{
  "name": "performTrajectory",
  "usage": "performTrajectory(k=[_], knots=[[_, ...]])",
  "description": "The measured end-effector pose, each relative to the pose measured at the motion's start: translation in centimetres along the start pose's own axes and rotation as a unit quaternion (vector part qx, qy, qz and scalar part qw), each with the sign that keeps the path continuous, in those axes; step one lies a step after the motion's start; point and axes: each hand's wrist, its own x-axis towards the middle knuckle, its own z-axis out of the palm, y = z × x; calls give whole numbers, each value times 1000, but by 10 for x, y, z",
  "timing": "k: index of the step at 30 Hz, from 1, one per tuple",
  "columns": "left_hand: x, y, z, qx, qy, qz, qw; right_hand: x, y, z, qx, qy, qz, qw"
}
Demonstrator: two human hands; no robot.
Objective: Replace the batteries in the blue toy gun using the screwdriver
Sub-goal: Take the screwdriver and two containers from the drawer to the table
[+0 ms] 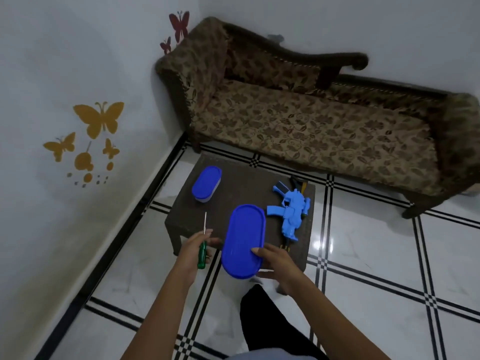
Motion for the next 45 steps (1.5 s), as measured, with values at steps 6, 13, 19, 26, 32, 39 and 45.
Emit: performTrajectory(k=[6,13,19,26,32,39,45], knots=[[94,47,19,2,38,-42,998,105,-65,-16,9,-15,64,998],[195,68,27,51,78,-66,993,222,-79,-21,36,11,148,988],[296,69,20,84,65,-107,989,332,-65,-9,68,48,195,977],[354,59,9,107,44,-127,985,412,-59,3,91,80,168,978],[363,62,3,105,39,-139,984,422,-55,-1,104,90,188,972],[366,57,5,113,18,-167,979,410,-59,-11,70,88,207,972],[359,57,27,117,-4,-183,976,393,-72,-1,-250,208,84,942]])
